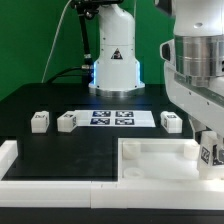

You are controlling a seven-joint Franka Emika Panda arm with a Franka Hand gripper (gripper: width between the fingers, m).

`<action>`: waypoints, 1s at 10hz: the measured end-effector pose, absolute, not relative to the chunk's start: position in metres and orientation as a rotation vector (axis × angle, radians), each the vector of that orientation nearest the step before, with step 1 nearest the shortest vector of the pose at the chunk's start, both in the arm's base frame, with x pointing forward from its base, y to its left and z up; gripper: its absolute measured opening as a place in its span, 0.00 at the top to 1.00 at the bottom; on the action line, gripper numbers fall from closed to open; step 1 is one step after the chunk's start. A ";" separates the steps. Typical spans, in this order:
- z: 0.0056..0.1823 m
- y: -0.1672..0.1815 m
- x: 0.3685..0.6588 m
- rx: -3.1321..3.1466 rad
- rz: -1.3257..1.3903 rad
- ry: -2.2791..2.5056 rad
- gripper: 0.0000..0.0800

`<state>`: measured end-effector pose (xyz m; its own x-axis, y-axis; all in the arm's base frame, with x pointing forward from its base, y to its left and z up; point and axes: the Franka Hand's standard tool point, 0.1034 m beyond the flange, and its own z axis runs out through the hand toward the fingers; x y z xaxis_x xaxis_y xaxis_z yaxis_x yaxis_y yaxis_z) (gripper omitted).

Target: Assemble one leg

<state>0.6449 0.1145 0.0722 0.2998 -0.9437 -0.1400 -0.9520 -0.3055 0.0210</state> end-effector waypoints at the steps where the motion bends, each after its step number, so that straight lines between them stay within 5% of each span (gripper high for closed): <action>1: 0.072 0.115 0.645 -2.516 0.191 1.754 0.31; 4: 0.072 0.123 0.643 -2.663 0.183 1.505 0.19; 10: 0.073 0.122 0.643 -3.004 0.127 0.424 0.19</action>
Offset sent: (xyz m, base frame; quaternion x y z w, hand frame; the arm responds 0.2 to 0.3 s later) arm -0.0063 0.0119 0.0004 -0.0167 0.0059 -0.2961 0.9550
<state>0.6435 0.1217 0.0730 0.9577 -0.2710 -0.0969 -0.2798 -0.9556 -0.0925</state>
